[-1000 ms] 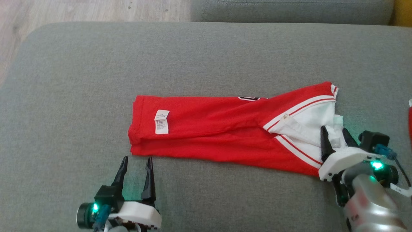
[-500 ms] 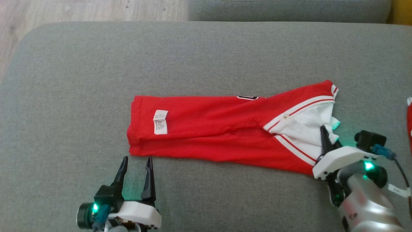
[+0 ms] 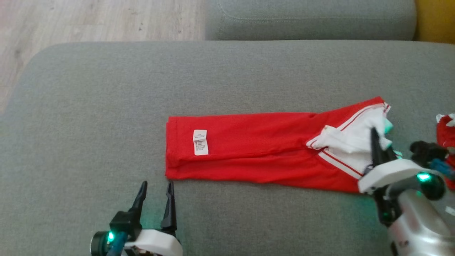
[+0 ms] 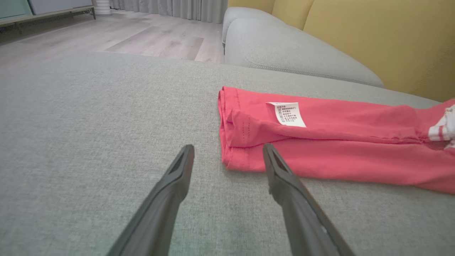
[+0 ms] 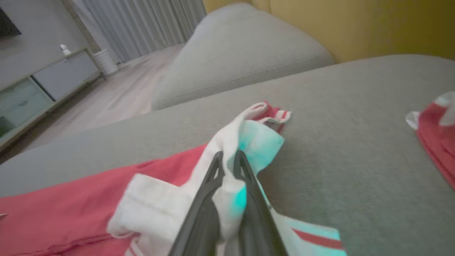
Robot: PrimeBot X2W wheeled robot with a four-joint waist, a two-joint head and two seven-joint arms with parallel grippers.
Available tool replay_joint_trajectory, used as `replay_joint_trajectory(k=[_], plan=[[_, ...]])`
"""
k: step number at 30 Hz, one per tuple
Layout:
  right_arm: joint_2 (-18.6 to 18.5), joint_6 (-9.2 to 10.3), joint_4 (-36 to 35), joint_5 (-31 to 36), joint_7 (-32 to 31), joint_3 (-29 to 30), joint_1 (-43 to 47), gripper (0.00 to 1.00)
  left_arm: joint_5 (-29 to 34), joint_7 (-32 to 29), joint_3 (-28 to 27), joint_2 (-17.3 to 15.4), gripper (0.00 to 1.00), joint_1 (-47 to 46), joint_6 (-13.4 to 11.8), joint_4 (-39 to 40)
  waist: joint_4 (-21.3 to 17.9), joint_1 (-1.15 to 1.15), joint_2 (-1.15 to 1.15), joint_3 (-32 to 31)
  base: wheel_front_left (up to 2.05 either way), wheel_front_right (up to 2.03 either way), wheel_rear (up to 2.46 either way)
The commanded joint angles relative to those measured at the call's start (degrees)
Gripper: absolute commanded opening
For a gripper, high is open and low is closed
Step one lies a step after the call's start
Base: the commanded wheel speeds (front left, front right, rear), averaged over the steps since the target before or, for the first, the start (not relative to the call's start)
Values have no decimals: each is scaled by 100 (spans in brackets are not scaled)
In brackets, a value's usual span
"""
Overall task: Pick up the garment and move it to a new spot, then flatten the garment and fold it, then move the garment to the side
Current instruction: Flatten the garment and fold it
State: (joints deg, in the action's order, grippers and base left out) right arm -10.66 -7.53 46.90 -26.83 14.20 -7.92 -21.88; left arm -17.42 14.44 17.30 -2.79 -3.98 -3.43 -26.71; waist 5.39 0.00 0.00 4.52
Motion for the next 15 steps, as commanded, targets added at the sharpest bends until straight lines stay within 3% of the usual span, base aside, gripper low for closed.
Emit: replay_joint_trajectory(k=[1, 9, 15], plan=[[116, 4, -379, -77, 78, -281, 9, 0, -35, 56, -77, -9, 100, -89, 35, 134, 106, 0, 0, -29, 0, 0, 0], [341, 4, -1264, -484, 79, -1338, 195, 0, 0, 56, 151, -9, 100, -49, 49, 96, 700, 0, 0, -56, 0, 0, 0], [456, 4, -1343, -770, 79, -2015, 35, 0, 91, 56, 273, -9, 100, 2, 101, 90, 1393, 0, 0, -65, 0, 0, 0]])
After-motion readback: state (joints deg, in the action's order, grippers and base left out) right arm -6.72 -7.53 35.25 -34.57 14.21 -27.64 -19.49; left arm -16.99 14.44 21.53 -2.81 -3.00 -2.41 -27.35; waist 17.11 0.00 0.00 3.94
